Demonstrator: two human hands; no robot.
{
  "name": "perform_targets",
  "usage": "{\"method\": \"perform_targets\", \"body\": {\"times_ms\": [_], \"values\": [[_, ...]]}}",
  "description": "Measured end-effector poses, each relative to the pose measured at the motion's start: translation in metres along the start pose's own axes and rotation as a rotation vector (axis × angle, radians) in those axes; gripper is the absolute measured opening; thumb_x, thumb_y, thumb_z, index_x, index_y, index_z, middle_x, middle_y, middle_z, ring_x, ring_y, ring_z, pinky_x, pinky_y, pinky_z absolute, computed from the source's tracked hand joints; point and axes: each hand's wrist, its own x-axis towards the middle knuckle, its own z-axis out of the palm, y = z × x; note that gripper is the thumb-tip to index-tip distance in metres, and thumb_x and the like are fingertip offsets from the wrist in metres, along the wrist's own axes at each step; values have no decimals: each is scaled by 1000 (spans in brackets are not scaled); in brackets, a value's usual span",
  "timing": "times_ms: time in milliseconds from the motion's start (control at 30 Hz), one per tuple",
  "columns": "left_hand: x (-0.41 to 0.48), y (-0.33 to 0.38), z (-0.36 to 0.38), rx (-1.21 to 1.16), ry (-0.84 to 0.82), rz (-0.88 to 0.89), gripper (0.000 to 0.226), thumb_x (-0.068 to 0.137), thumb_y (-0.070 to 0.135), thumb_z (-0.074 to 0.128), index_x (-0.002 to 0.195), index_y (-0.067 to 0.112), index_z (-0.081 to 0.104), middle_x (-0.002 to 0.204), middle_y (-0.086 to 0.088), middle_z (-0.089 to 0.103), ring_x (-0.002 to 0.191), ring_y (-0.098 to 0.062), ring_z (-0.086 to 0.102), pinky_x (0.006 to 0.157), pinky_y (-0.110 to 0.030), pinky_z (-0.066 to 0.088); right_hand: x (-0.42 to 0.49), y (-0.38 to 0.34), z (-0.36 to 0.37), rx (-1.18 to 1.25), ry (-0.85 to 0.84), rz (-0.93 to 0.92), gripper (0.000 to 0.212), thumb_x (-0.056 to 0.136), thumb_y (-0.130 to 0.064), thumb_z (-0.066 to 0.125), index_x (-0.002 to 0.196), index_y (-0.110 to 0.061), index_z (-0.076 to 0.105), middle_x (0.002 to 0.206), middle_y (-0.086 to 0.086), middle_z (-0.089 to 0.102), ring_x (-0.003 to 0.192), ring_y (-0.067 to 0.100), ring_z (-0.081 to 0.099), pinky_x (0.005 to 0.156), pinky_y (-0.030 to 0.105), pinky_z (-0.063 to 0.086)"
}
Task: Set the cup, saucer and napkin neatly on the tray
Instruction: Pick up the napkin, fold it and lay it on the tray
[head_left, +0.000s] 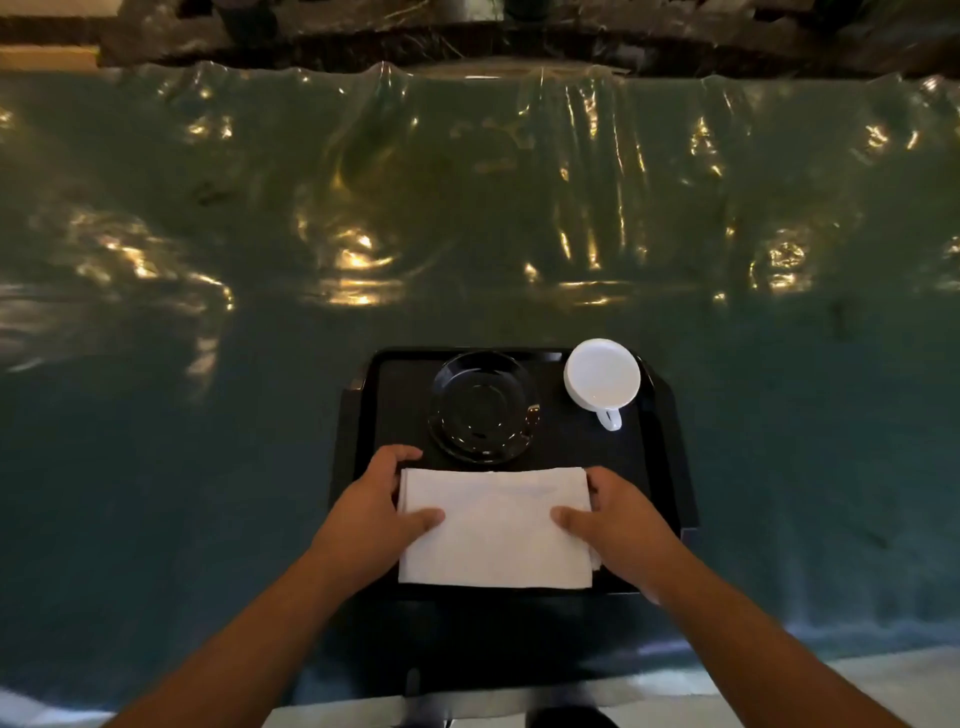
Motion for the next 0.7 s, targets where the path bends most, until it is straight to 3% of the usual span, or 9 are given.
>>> {"method": "perform_targets", "body": {"times_ms": [167,300,367,433,533,600,700], "values": [[-1,-4,15,143,15,48,71,86,28,81,141,43,39,112,12,65,94,-8,66,84,-36,57,2,13,10,-170,101,-79,53,94,-20,76,140,-24,49,118,-2,65,103,16,64,87,33,54],[-6,-10,24,191,86,86,69,88,27,78,145,35,41,144,5,51,110,-19,63,92,-37,54,-2,22,17,-219,209,-169,69,94,-15,72,153,-26,38,127,2,62,109,23,64,93,36,51],[-12,-15,27,287,175,208,62,88,31,77,143,27,47,148,2,45,118,-23,60,95,-36,51,-8,27,18,-345,303,-287,66,92,-15,72,150,-23,42,133,4,57,113,25,59,98,39,50],[-16,-20,31,446,265,390,53,90,38,73,137,19,55,150,-3,49,125,-27,56,102,-42,50,-11,34,20,-577,386,-518,61,90,-19,72,146,-19,47,136,8,56,119,29,54,103,47,49],[-17,-28,44,621,220,578,56,94,49,59,139,16,61,157,-12,50,139,-33,51,116,-50,40,-8,47,28,-784,304,-729,58,96,-33,56,151,-21,45,154,15,49,139,38,45,116,53,39],[-15,-36,54,732,145,611,60,96,54,49,145,19,58,160,-12,47,145,-34,47,122,-49,33,-2,55,34,-894,188,-739,58,100,-39,45,156,-26,41,164,15,38,151,40,30,121,56,29],[-12,-47,58,793,76,607,60,97,55,46,148,22,56,162,-10,43,148,-33,43,121,-49,34,5,66,37,-992,104,-719,56,102,-43,39,157,-32,38,169,12,28,155,35,17,121,55,22]]}}
